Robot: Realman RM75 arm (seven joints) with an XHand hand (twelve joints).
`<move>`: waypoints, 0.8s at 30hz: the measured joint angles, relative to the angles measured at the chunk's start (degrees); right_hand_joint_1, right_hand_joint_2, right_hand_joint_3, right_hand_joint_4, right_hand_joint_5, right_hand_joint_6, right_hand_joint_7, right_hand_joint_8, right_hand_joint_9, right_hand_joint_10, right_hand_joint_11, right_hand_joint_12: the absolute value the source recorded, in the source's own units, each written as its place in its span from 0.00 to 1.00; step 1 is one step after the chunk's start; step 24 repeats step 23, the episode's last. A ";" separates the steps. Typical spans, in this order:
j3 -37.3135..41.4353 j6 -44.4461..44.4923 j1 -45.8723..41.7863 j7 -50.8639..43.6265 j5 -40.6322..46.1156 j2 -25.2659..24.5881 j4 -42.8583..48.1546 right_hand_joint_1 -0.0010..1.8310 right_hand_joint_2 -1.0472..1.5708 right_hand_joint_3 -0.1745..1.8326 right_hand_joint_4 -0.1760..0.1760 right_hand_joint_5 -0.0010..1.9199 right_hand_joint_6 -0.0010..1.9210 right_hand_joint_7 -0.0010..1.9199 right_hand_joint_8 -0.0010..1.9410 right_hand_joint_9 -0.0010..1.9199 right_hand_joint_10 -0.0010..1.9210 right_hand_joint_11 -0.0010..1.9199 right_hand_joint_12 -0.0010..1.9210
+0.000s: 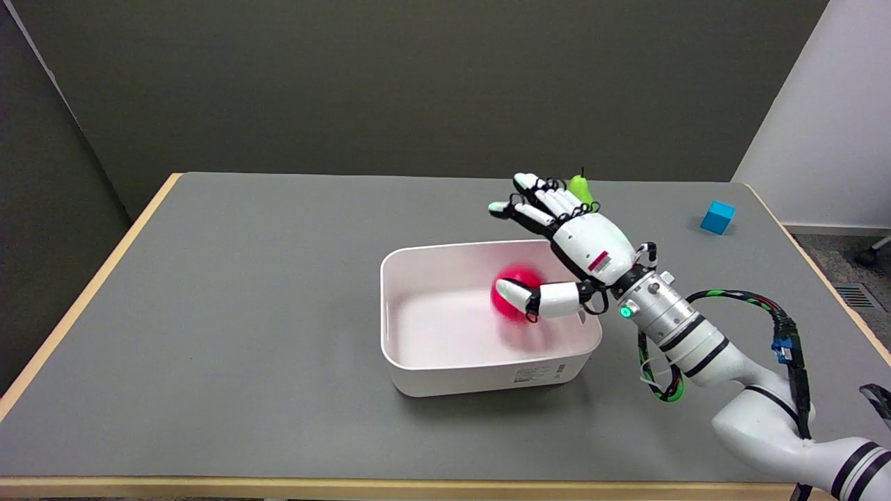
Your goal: Place the red apple into the white box.
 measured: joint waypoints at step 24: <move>11.28 1.80 -5.40 9.37 6.48 2.60 3.81 0.11 0.65 0.45 0.44 0.02 0.14 0.00 0.00 0.00 0.00 0.00 0.06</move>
